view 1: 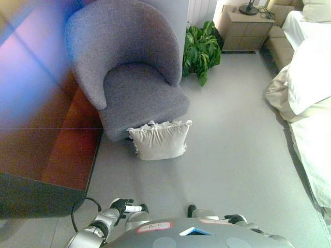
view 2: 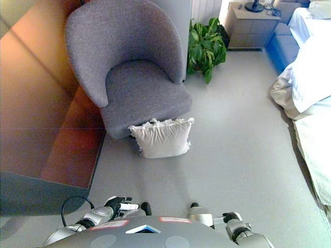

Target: Pick up the pillow and put it on the sofa.

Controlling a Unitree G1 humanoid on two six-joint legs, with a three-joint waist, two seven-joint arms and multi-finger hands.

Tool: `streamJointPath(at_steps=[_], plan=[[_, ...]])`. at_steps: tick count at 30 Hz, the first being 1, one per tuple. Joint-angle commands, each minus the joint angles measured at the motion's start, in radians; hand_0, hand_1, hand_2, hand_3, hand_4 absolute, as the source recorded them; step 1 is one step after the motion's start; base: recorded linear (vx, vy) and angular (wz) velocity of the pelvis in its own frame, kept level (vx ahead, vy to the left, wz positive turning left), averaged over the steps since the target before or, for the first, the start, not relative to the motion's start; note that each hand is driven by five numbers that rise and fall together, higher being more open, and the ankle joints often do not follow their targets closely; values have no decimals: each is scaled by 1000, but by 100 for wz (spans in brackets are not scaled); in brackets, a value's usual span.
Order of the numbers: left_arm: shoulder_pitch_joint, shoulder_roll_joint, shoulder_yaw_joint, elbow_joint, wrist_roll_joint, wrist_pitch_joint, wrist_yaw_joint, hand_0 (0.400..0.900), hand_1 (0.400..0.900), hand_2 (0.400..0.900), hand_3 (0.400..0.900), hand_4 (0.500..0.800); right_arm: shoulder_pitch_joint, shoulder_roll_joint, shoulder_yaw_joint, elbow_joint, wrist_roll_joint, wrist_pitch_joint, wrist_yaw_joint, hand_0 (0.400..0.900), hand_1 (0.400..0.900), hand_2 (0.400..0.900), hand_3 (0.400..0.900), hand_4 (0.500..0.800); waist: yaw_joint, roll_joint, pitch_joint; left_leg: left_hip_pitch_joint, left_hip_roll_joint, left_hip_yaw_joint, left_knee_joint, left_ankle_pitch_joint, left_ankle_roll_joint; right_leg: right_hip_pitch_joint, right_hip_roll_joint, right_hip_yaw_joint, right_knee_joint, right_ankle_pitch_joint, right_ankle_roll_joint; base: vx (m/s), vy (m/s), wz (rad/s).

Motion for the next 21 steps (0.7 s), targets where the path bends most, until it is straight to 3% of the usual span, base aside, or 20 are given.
streamJointPath(at_steps=[1, 2, 5, 8, 11, 14, 17, 19, 20, 21], plan=[[-68, -33, 11, 44, -188, -5, 27, 900, 900, 900, 900, 800, -88, -14, 8, 43, 45, 41, -55, 900, 900, 900, 900, 800, -24, -8, 82, -24, 52, -34, 125, -48, 18, -95, 41, 20, 100, 4, -26, 8, -180, 1], [-69, -34, 32, 39, -206, -7, 38, 900, 900, 900, 900, 800, -86, -18, 2, 43, 34, 48, -56, 900, 900, 900, 900, 800, -24, -14, 91, -44, 42, -51, 174, -64, 23, -104, 38, 22, 115, 5, -32, 67, -188, -13], [-43, -24, 85, 38, -223, -21, 41, 900, 900, 900, 900, 800, -73, -48, -17, 61, 10, 55, -52, 900, 900, 900, 900, 800, 4, -11, 135, -164, 33, -100, 291, -1, 6, -87, 40, 45, 146, -9, -45, 178, -49, -30], [8, -12, 134, 63, -219, -37, 36, 900, 900, 900, 900, 800, -67, -81, -50, 92, -33, 26, -39, 900, 900, 900, 900, 800, 43, 17, 156, -218, 33, -128, 224, 106, -24, -23, 54, 55, 129, -42, -43, 406, 84, -55], [58, -3, 158, 84, -200, -24, 17, 900, 900, 900, 900, 800, -68, -113, -64, 100, -53, -11, -14, 900, 900, 900, 900, 800, 94, 42, 166, -285, 66, -141, 101, 237, -52, 68, 62, 68, 104, -91, -53, 525, 158, -64], [90, -19, 169, 107, -199, -17, 13, 900, 900, 900, 900, 800, -68, -119, -55, 102, -65, -49, 3, 900, 900, 900, 900, 800, 134, 62, 175, -342, 91, -143, 24, 289, -73, 130, 57, 81, 129, -171, -59, 571, 205, -60], [115, -27, 171, 119, -197, -21, 2, 900, 900, 900, 900, 800, -60, -110, -51, 93, -74, -76, 17, 900, 900, 900, 900, 800, 164, 88, 172, -420, 129, -112, -1, 331, -94, 197, 53, 89, 193, -289, -58, 645, 237, -43], [129, -29, 175, 123, -185, -24, -1, 900, 900, 900, 900, 800, -50, -101, -60, 89, -74, -84, 21, 900, 900, 900, 900, 800, 174, 91, 162, -425, 139, -63, 17, 326, -92, 240, 32, 84, 233, -346, -38, 656, 282, -23], [133, -27, 179, 123, -178, -24, -6, 900, 900, 900, 900, 800, -42, -92, -66, 88, -71, -85, 21, 900, 900, 900, 900, 800, 182, 90, 151, -433, 148, -31, 40, 317, -86, 268, 16, 82, 252, -376, -24, 630, 336, -8], [134, -23, 177, 109, -171, -10, -8, 900, 900, 900, 900, 800, -34, -86, -83, 86, -80, -86, 21, 900, 900, 900, 900, 800, 183, 76, 142, -447, 152, 38, 44, 228, -51, 289, -14, 70, 294, -368, -3, 708, 396, -8]])
